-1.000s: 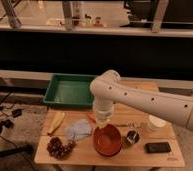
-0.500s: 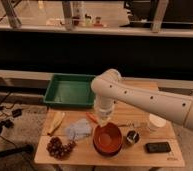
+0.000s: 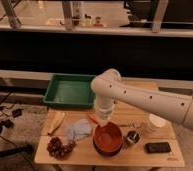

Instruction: Stack bowls on top of each other

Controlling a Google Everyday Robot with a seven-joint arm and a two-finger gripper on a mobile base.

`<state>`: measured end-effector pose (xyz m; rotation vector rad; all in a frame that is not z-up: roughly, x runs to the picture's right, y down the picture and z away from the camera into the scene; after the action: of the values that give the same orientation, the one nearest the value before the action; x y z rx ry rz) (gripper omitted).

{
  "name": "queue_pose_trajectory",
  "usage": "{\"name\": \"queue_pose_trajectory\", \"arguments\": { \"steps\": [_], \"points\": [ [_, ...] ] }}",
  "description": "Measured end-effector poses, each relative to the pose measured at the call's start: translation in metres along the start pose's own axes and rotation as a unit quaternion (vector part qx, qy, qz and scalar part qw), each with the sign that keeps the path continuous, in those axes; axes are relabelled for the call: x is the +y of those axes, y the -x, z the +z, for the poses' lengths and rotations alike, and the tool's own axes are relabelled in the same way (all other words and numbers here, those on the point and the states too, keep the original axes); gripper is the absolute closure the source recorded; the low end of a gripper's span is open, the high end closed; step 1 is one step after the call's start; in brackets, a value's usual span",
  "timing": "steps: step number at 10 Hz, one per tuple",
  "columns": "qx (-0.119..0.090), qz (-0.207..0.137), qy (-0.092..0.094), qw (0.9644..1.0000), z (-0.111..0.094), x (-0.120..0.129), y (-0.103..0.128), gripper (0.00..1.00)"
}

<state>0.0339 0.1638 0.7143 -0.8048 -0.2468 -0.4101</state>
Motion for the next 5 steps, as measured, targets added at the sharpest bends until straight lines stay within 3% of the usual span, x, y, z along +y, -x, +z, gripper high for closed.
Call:
{"name": "queue_pose_trajectory", "arguments": {
  "steps": [5],
  "points": [
    [0.000, 0.000, 0.000, 1.0000, 0.0001, 0.0000, 0.0000, 0.38]
  ]
}}
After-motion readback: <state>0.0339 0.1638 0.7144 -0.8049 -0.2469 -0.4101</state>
